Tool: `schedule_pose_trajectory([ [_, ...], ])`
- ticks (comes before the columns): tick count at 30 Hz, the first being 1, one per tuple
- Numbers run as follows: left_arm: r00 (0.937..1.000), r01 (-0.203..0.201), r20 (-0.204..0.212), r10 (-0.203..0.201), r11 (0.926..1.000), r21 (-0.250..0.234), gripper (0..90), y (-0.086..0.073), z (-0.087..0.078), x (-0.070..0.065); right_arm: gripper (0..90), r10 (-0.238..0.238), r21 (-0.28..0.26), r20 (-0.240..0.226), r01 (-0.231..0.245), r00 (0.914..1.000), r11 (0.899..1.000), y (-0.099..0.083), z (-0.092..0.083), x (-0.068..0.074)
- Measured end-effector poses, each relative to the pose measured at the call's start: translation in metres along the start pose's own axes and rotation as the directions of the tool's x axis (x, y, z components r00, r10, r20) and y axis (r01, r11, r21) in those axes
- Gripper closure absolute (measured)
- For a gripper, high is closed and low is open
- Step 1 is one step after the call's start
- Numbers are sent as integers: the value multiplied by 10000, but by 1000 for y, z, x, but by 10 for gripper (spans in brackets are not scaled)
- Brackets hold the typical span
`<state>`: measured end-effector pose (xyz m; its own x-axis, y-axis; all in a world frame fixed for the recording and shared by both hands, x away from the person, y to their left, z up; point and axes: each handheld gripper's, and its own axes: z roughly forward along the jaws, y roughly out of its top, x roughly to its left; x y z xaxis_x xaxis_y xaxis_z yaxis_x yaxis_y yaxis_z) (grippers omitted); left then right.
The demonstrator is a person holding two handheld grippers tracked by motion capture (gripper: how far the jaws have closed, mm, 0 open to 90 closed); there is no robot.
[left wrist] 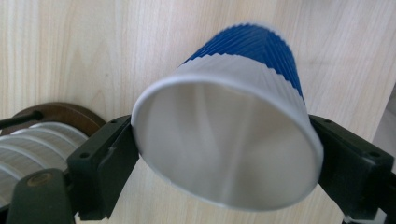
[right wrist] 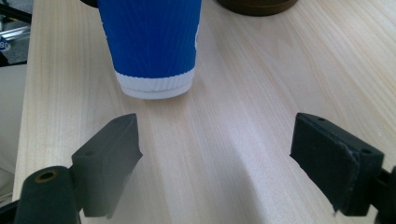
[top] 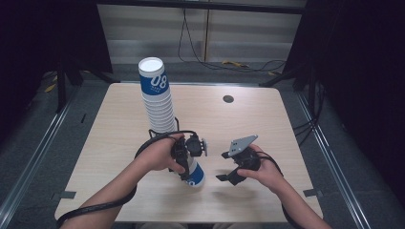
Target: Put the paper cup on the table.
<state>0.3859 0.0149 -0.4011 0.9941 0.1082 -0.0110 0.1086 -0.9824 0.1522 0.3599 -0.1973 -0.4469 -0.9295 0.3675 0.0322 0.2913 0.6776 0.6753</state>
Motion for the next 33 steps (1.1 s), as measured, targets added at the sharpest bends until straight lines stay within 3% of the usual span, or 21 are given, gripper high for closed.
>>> schedule_pose_trajectory([
  [6,9996,178,207,-170,9991,-395,127,1,0,1,149,28,3,-66,-28,10000,10000,1,2,1],
  [12,9998,18,184,-3,9967,-811,126,3,0,-1,149,9,-4,-16,-9,10000,10000,0,0,0],
  [20,9992,104,389,-56,9922,-1240,125,7,2,-5,149,12,19,-21,-11,10000,10000,-1,-2,-1],
  [33,9986,-221,434,287,9892,-1450,127,14,7,-11,149,38,53,0,-38,10000,10000,-2,-2,-1],
])
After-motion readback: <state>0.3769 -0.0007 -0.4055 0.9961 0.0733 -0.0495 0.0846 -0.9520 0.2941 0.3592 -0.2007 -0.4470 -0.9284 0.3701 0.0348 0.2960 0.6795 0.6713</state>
